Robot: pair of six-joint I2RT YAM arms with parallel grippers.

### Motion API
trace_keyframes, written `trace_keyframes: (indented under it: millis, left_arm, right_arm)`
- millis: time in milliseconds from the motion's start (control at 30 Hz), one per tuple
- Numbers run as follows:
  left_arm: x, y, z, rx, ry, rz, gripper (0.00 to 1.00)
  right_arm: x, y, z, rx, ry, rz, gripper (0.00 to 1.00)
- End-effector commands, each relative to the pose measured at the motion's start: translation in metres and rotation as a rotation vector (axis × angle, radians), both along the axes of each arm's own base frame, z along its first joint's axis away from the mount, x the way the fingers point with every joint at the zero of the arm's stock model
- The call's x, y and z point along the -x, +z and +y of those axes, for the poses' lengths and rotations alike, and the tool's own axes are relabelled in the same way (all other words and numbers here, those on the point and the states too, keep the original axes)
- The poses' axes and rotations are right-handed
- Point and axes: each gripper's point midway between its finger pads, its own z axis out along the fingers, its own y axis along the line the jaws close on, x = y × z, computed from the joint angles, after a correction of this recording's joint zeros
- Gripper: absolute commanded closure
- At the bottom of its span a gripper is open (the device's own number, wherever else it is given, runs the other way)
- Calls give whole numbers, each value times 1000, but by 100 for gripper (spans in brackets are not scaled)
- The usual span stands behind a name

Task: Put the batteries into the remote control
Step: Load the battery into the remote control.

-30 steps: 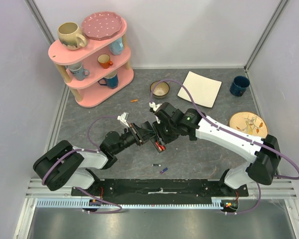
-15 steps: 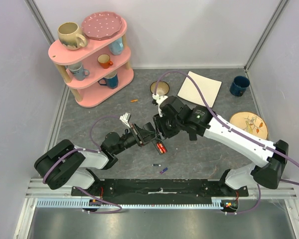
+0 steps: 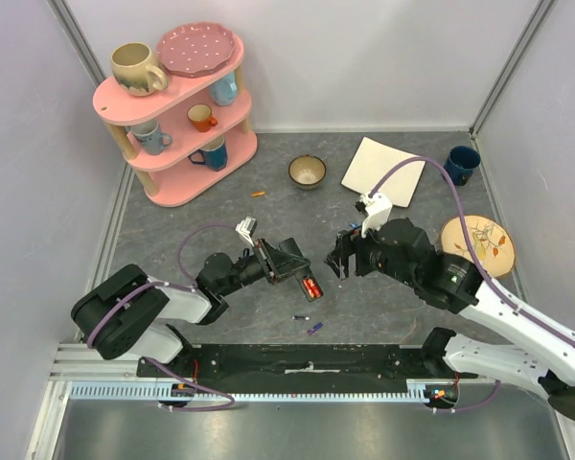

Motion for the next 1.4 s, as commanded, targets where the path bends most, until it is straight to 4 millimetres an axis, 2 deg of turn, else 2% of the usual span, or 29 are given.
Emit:
trace_keyframes:
  millis: [0,67,100,167,200,267,300,433,567,767,1000,1367]
  left_arm:
    - [15,66,-1,223,-103,-136,98]
    - [16,69,-2,232,-116,-136,98]
    - [17,71,-3,234,-127,-141,98]
    - [17,74,-4,241,-133,-145,98]
    - [17,75,-4,242,-135,-147,98]
    - [16,78,-5,246,-135,-154,98]
    - [16,79,-5,249,-138,-158,98]
    - [15,82,-8,250,-150,-166,98]
    - [14,82,-11,249,-155,-166,98]
    - [14,85,-11,253,-160,-172,98]
    - [14,89,-10,262,-156,-180,98]
    - [15,93,-9,270,-159,-184,98]
  right_arm:
    - [5,15,24,-158,113,-89,14]
    - [12,20,27,-212,152,-105,14]
    - [19,9,28,-216,179,-84,13]
    - [25,10,30,-273,193,-76,14]
    - [31,-1,31,-278,213,-46,14]
    - [36,-3,32,-317,216,-25,15]
    - [38,-11,31,-316,217,-6,15]
    - [46,-8,29,-389,229,2,15]
    - [51,-3,31,-447,253,11,16]
    - [58,-14,34,-471,294,66,18]
    - [55,-24,33,-474,316,88,21]
    - [66,-20,34,-546,403,58,23]
